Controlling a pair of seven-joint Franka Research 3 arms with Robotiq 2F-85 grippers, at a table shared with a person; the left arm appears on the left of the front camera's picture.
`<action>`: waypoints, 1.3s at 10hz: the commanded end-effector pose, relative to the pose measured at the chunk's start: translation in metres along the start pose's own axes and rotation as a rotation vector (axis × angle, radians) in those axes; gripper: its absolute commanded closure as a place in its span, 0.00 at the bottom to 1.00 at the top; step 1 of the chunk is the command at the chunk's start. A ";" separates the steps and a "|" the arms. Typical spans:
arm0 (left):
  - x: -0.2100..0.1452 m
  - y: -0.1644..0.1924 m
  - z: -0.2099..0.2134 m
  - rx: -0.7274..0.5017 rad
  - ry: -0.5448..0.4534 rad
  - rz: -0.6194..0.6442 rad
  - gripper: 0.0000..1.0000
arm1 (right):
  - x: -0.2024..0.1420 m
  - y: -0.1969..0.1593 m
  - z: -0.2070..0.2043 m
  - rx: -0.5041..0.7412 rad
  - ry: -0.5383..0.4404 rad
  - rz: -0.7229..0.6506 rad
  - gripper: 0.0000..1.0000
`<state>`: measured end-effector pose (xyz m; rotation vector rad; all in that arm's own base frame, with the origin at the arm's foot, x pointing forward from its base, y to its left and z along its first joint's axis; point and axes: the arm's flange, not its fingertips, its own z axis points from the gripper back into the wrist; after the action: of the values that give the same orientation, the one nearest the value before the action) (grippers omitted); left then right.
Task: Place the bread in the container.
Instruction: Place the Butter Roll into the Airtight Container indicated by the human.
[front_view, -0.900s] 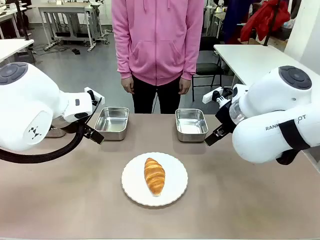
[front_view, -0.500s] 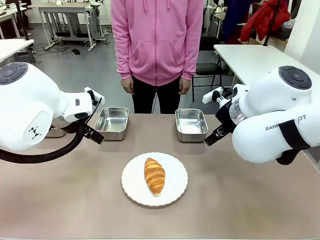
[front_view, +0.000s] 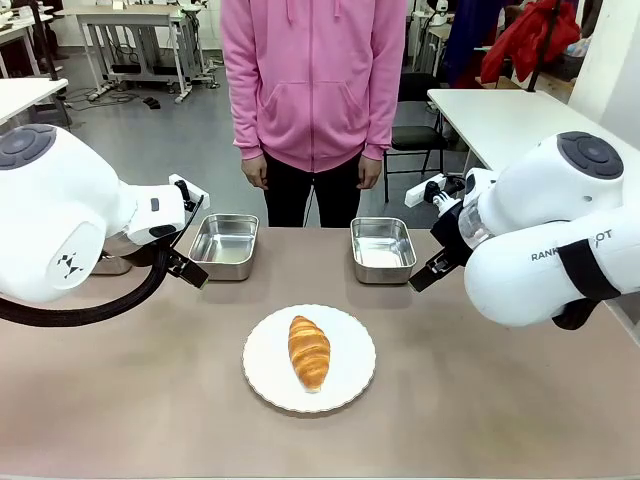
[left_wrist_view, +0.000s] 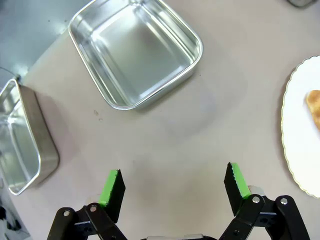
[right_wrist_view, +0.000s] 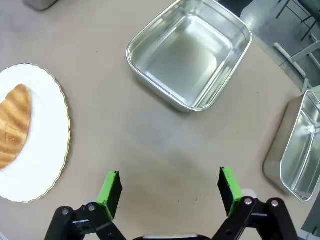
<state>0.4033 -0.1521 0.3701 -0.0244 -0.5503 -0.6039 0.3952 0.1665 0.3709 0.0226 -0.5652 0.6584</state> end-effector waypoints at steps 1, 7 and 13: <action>0.000 0.000 0.000 0.000 0.000 0.000 0.00 | 0.000 0.000 0.000 0.000 0.000 0.000 0.00; 0.027 0.168 0.187 -0.221 -0.115 -0.094 0.00 | 0.027 -0.152 0.185 0.106 -0.234 -0.005 0.00; -0.017 0.256 0.217 -0.281 -0.226 -0.198 0.00 | -0.026 -0.221 0.203 0.041 -0.224 -0.086 0.00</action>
<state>0.4335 0.1218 0.5692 -0.3061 -0.6977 -0.8886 0.4088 -0.0698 0.5527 0.1666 -0.7433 0.5996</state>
